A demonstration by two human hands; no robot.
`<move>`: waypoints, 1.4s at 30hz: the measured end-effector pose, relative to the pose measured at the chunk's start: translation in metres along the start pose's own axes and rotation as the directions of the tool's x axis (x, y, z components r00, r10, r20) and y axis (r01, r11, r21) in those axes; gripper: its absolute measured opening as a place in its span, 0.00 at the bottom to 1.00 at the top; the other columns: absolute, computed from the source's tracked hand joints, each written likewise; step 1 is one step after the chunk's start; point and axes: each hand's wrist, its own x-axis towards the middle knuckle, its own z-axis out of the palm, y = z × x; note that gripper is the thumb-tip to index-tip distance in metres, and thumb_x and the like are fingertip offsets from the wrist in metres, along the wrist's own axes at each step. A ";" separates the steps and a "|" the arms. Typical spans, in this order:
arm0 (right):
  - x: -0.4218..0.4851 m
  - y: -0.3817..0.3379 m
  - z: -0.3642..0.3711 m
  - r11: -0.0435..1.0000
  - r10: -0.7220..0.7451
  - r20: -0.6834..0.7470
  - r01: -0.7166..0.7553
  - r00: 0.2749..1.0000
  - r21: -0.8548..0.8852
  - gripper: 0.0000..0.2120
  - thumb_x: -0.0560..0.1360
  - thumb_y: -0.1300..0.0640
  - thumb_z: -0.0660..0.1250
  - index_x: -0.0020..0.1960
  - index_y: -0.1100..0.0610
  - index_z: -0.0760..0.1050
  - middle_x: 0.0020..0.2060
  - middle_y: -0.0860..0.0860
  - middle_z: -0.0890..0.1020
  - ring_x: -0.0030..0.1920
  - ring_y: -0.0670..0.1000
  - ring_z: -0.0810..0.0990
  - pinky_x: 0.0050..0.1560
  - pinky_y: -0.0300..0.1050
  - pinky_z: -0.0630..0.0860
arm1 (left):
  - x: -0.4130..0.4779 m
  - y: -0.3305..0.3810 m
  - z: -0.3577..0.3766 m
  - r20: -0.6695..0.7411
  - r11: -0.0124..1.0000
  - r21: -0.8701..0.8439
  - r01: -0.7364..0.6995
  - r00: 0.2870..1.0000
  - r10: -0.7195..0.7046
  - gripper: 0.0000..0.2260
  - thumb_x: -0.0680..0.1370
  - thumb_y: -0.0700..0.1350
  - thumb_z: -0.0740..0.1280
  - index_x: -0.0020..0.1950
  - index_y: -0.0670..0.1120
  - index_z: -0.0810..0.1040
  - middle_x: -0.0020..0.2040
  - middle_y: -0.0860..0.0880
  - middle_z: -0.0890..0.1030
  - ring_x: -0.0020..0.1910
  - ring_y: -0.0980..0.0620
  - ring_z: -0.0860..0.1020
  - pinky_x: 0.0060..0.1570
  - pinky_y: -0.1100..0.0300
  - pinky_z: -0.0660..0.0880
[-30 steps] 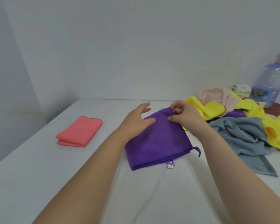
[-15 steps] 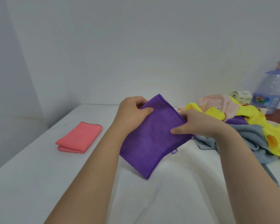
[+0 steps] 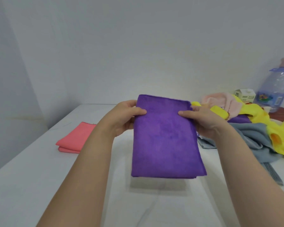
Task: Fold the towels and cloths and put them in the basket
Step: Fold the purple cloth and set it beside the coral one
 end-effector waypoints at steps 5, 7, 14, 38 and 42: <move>0.022 0.063 -0.006 0.947 0.204 -0.191 -0.243 0.960 -0.211 0.16 0.71 0.67 0.70 0.57 0.70 0.75 0.38 0.58 0.83 0.36 0.53 0.81 0.45 0.48 0.79 | 0.019 -0.055 0.004 -0.085 0.949 0.206 0.239 0.970 -0.226 0.13 0.75 0.32 0.65 0.57 0.43 0.78 0.41 0.47 0.81 0.34 0.53 0.79 0.35 0.61 0.79; 0.025 0.079 -0.007 0.922 0.243 -0.236 -0.300 0.941 -0.246 0.15 0.70 0.68 0.71 0.55 0.71 0.77 0.38 0.58 0.81 0.34 0.53 0.80 0.41 0.45 0.78 | 0.023 -0.073 0.007 -0.141 0.921 0.261 0.289 0.955 -0.260 0.10 0.74 0.32 0.66 0.53 0.41 0.79 0.40 0.45 0.80 0.35 0.52 0.78 0.34 0.61 0.77; 0.029 0.072 -0.009 0.825 0.139 -0.324 -0.291 0.936 -0.485 0.19 0.72 0.63 0.72 0.29 0.56 0.64 0.25 0.51 0.63 0.22 0.49 0.60 0.23 0.35 0.56 | 0.034 -0.084 0.003 -0.278 0.836 0.486 0.253 0.952 -0.126 0.03 0.71 0.39 0.71 0.45 0.42 0.81 0.31 0.48 0.76 0.27 0.54 0.72 0.28 0.64 0.65; -0.012 0.075 0.010 0.946 -0.061 -0.232 -0.018 0.971 -0.323 0.04 0.78 0.68 0.60 0.50 0.63 0.71 0.43 0.54 0.79 0.33 0.42 0.83 0.38 0.36 0.79 | 0.004 -0.090 0.012 -0.306 0.960 0.278 0.021 0.950 0.068 0.06 0.78 0.35 0.59 0.46 0.44 0.73 0.45 0.45 0.82 0.40 0.48 0.84 0.47 0.55 0.80; -0.035 0.077 0.006 0.935 -0.085 -0.146 0.029 0.986 -0.353 0.05 0.76 0.71 0.61 0.46 0.63 0.74 0.42 0.50 0.81 0.35 0.41 0.83 0.40 0.34 0.78 | -0.018 -0.094 0.015 -0.271 0.995 0.097 0.013 0.962 0.014 0.07 0.76 0.31 0.61 0.44 0.41 0.75 0.45 0.42 0.80 0.45 0.46 0.82 0.50 0.58 0.80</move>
